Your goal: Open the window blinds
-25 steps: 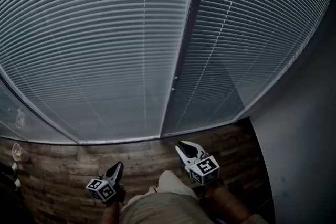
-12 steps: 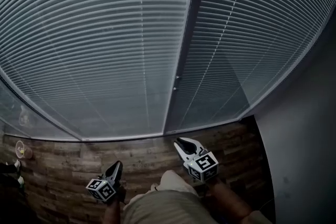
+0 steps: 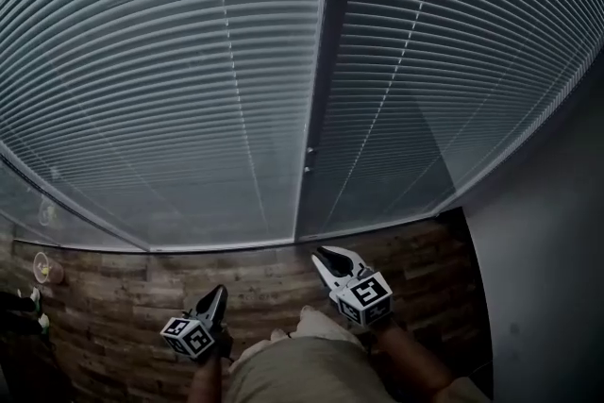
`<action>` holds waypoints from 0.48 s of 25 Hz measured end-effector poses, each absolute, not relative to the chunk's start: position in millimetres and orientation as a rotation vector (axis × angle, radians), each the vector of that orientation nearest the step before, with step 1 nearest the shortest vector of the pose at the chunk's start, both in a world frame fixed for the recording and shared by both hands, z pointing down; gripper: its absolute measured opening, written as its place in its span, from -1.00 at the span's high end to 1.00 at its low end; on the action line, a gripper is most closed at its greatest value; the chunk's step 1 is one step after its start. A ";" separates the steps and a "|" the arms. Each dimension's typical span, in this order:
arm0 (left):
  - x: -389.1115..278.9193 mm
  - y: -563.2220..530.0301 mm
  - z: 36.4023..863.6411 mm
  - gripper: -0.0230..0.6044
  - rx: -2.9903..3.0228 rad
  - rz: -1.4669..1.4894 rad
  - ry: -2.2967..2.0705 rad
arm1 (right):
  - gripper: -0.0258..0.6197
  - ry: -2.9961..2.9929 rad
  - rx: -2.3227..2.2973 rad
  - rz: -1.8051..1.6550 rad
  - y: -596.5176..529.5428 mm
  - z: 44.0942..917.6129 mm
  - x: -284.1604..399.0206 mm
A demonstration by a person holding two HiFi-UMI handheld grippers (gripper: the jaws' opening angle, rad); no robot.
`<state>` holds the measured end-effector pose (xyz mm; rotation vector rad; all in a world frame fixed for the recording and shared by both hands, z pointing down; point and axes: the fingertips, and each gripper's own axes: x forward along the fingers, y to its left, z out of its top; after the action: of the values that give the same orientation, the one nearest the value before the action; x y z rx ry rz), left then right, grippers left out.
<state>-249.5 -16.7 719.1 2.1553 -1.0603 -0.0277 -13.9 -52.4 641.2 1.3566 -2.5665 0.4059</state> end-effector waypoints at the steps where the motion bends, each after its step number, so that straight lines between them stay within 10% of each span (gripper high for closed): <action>1: -241.5 -20.8 714.4 0.89 2.158 -0.028 -1.056 | 0.73 -2.570 1.357 0.411 -56.6 640.2 -9.6; 12: -197.6 -29.4 703.2 0.89 2.172 -0.003 -1.056 | 0.74 -2.616 1.301 0.428 -67.1 644.2 2.5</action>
<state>-197.6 -29.4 703.2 2.1723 -1.0565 -0.0031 2.5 -67.1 644.2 1.3011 -2.6156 0.4277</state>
